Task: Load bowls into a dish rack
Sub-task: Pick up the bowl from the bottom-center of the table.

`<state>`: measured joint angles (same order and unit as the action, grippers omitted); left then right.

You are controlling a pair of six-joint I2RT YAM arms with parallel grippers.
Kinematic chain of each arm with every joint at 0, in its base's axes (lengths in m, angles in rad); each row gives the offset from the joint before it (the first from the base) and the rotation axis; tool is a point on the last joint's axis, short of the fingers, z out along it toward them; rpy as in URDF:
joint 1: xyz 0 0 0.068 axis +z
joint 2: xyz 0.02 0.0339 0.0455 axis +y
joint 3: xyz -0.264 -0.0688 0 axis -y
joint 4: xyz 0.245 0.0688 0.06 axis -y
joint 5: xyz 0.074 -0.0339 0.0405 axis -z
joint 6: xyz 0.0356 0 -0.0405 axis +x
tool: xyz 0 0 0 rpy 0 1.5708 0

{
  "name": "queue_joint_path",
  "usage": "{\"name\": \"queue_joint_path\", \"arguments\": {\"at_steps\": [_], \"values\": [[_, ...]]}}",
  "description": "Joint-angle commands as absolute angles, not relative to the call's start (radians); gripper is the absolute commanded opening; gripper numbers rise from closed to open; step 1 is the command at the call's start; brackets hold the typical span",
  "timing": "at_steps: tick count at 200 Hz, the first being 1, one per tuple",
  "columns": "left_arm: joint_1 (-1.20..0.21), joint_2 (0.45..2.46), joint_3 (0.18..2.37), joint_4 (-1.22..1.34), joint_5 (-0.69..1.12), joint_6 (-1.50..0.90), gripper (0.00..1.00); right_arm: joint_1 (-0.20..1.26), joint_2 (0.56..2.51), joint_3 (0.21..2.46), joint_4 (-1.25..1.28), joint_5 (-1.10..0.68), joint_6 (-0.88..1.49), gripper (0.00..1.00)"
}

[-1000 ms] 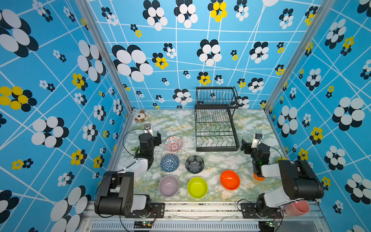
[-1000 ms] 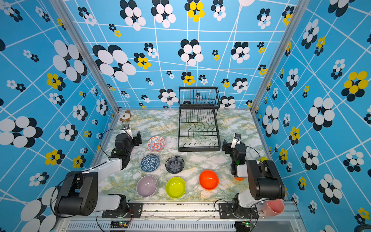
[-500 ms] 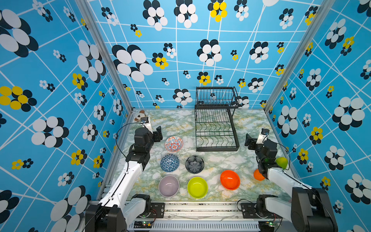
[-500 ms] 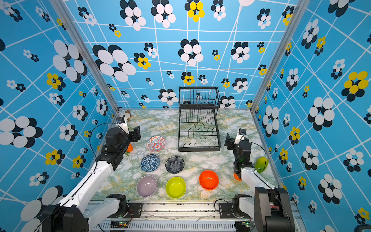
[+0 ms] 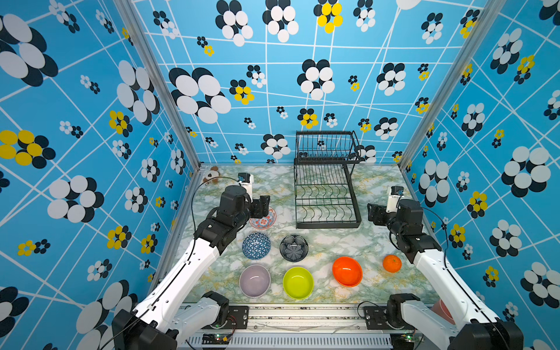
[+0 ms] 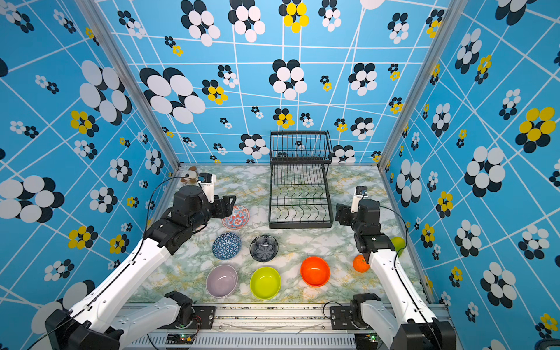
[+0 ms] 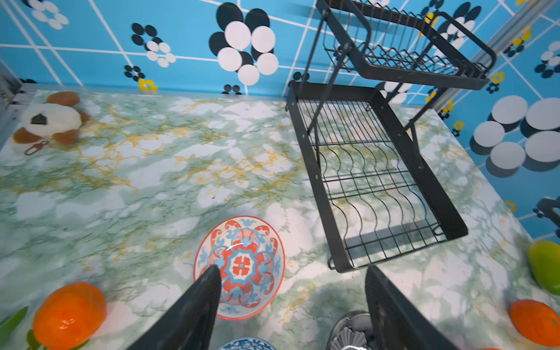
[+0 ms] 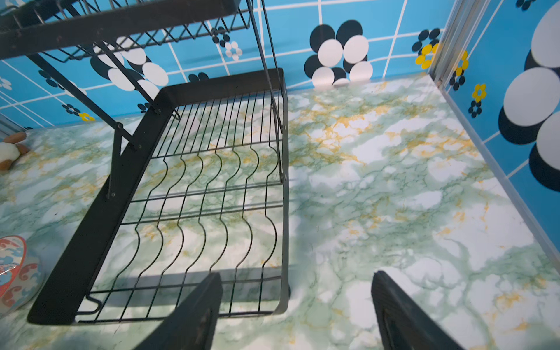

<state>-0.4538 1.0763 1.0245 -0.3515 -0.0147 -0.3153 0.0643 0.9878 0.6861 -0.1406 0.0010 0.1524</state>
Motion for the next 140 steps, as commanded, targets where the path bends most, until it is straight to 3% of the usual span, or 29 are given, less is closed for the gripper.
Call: {"name": "queue_joint_path", "arguments": {"at_steps": [1, 31, 102, 119, 140], "values": [[-0.525, 1.117, 1.098, -0.496, 0.0, -0.351, 0.79, 0.075, 0.964, 0.744, -0.335, -0.042, 0.219, 0.79], [-0.658, 1.186, 1.17, -0.564, -0.002, -0.357, 0.82, 0.081, 0.94, 0.768, -0.425, -0.058, 0.257, 0.74], [-0.923, 1.47, 1.338, -0.632, 0.158, -0.393, 0.82, 0.084, 0.933, 0.793, -0.568, -0.087, 0.323, 0.74], [-0.974, 1.567, 1.407, -0.665, 0.167, -0.393, 0.74, 0.083, 0.932, 0.793, -0.588, -0.093, 0.342, 0.73], [-1.031, 1.673, 1.491, -0.717, 0.152, -0.387, 0.72, 0.083, 0.929, 0.79, -0.617, -0.098, 0.36, 0.72]]}}
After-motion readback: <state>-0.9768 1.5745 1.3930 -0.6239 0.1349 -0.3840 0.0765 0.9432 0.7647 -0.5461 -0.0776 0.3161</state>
